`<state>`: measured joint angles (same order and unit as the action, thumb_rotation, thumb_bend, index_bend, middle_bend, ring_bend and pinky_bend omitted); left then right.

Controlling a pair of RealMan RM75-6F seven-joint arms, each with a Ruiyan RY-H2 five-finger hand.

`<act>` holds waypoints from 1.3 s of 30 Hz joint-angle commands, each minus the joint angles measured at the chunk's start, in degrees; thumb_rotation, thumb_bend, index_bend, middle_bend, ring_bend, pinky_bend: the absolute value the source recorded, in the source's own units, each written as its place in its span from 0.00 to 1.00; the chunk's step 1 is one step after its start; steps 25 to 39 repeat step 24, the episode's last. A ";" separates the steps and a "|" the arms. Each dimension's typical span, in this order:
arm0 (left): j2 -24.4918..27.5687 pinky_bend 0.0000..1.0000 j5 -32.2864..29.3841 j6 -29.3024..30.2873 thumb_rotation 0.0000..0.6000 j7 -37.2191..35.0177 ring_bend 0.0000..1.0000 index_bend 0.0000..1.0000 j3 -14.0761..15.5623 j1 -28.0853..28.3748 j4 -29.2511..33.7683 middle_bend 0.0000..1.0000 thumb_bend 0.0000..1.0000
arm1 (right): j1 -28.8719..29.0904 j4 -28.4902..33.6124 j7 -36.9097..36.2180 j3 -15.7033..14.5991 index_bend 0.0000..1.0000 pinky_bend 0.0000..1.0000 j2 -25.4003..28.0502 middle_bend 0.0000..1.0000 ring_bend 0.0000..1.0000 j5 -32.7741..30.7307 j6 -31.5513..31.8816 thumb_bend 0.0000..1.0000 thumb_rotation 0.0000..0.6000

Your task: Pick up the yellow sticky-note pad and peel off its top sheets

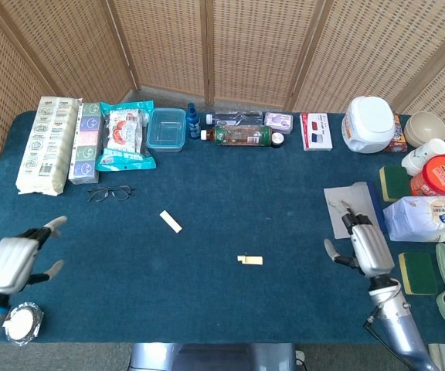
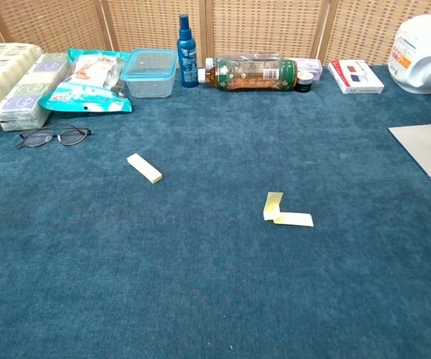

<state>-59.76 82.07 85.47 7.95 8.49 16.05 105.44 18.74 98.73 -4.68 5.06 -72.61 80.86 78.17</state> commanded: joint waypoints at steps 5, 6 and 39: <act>-1.08 0.52 3.29 6.02 1.00 -2.31 0.35 0.15 1.94 -6.61 -2.36 0.36 0.24 | -4.30 0.35 11.81 -2.29 0.13 0.17 -0.56 0.19 0.08 2.72 6.47 0.43 1.00; -1.09 0.51 3.62 6.85 1.00 -2.49 0.35 0.15 1.91 -7.51 -2.63 0.36 0.24 | -5.06 0.55 13.30 -2.65 0.13 0.16 -0.49 0.19 0.08 3.05 7.41 0.43 1.00; -2.93 0.50 6.81 7.54 1.00 -1.17 0.35 0.17 -0.86 -11.94 -3.70 0.36 0.24 | -11.63 2.76 18.12 -4.02 0.18 0.09 -0.11 0.19 0.06 4.59 12.42 0.43 1.00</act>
